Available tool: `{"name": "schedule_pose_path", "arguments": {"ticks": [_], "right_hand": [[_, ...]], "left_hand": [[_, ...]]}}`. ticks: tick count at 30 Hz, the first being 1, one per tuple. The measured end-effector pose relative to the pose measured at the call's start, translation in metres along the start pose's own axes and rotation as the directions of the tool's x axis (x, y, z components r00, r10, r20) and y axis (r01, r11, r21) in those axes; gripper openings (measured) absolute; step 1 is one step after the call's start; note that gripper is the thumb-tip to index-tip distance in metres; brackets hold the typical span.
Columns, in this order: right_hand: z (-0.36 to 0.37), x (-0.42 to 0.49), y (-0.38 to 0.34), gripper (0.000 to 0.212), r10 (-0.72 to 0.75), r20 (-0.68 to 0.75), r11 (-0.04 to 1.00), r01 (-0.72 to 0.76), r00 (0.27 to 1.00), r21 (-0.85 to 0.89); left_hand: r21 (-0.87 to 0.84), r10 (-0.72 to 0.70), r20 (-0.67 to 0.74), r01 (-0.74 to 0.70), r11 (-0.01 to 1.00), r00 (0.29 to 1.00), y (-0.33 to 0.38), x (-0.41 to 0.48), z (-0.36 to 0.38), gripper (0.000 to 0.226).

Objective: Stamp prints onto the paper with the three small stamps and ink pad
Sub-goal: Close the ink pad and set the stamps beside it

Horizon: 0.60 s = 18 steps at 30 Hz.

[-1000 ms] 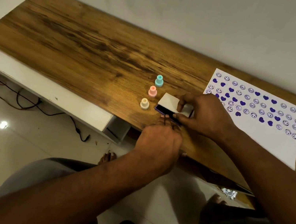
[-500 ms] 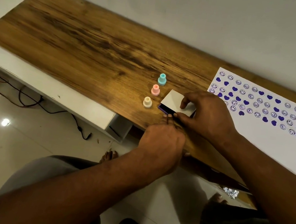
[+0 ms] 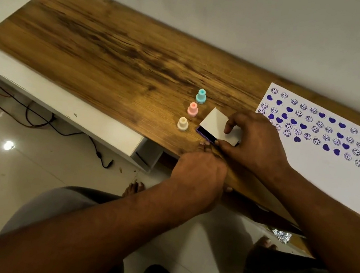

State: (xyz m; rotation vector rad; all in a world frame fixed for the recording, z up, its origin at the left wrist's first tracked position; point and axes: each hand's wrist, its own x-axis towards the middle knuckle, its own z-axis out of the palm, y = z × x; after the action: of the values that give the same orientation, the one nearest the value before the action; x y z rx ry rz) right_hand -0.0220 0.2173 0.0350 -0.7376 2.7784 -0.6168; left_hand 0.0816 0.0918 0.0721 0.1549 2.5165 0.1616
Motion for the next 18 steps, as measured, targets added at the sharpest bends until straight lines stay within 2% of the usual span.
{"name": "schedule_pose_path", "arguments": {"ticks": [14,18], "right_hand": [[0.0004,-0.0009,-0.0026,0.034,-0.031,0.029,0.999,0.032,0.999,-0.043],[0.0001,-0.0017,-0.0053,0.038,-0.028,0.03,0.997,0.03,0.999,-0.065]], "left_hand": [[0.014,0.018,-0.085,-0.017,1.0,0.996,0.0001,0.0005,0.0029,0.054],[0.011,0.003,-0.051,-0.002,1.0,0.999,0.0009,0.0021,0.002,0.056]]}}
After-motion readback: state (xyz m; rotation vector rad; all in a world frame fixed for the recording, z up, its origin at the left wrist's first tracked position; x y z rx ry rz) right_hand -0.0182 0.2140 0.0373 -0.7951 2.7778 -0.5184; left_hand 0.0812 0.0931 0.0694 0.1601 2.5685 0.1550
